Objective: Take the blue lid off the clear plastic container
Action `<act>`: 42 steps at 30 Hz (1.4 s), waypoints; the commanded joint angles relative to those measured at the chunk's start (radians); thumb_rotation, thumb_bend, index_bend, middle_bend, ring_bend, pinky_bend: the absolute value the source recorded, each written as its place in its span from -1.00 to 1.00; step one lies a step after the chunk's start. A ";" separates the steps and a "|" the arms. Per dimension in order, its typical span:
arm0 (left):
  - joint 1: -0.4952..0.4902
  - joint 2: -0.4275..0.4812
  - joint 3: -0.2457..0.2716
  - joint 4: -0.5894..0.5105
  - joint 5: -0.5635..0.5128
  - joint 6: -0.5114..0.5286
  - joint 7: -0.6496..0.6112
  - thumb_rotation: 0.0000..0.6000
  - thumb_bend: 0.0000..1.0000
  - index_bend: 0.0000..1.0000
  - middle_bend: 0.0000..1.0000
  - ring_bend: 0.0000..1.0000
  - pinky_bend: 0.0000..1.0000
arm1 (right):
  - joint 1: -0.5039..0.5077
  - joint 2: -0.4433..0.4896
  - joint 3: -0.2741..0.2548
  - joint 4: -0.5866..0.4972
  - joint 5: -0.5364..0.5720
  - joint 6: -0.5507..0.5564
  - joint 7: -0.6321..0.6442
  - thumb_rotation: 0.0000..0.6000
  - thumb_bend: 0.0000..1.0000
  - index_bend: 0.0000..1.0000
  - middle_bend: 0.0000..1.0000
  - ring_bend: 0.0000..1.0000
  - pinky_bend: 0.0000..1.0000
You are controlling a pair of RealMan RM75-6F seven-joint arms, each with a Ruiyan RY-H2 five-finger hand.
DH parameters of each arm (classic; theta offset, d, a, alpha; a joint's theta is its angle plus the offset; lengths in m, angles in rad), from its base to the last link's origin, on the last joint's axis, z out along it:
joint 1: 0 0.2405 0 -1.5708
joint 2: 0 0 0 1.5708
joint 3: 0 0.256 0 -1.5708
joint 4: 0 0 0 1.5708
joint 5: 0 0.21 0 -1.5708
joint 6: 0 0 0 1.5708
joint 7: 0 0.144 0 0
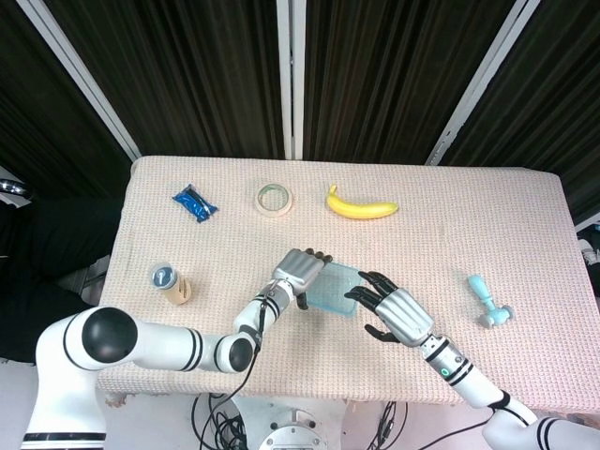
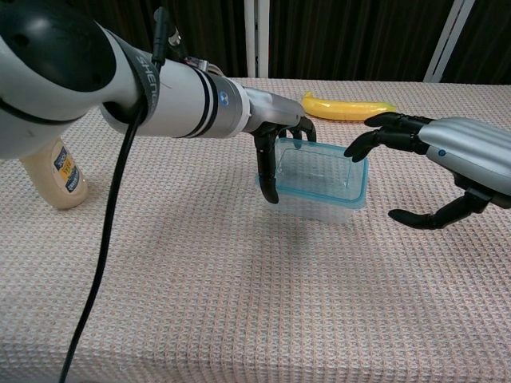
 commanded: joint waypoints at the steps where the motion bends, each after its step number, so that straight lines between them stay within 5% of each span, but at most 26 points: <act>1: 0.002 -0.003 -0.003 0.003 -0.002 0.001 0.003 1.00 -1.00 -0.59 -0.48 -0.76 -0.39 | 0.018 -0.025 -0.005 0.029 -0.002 -0.004 0.006 1.00 -0.52 -0.56 -0.54 -0.98 -0.76; 17: 0.020 -0.006 -0.014 0.014 -0.009 -0.004 0.016 1.00 -1.00 -0.59 -0.48 -0.76 -0.39 | 0.070 -0.123 -0.023 0.183 -0.009 0.047 0.031 1.00 -0.67 -0.54 -0.54 -0.98 -0.76; 33: 0.032 -0.008 -0.005 0.013 0.008 -0.004 0.034 1.00 -0.81 -0.59 -0.49 -0.76 -0.38 | 0.134 -0.074 -0.046 0.157 -0.005 0.022 0.078 1.00 -0.65 -0.52 -0.54 -0.98 -0.76; 42: 0.035 -0.012 -0.004 0.011 0.016 0.007 0.047 1.00 -0.68 -0.59 -0.50 -0.76 -0.39 | 0.157 -0.070 -0.051 0.147 0.002 0.010 0.068 1.00 -0.47 -0.52 -0.54 -0.98 -0.76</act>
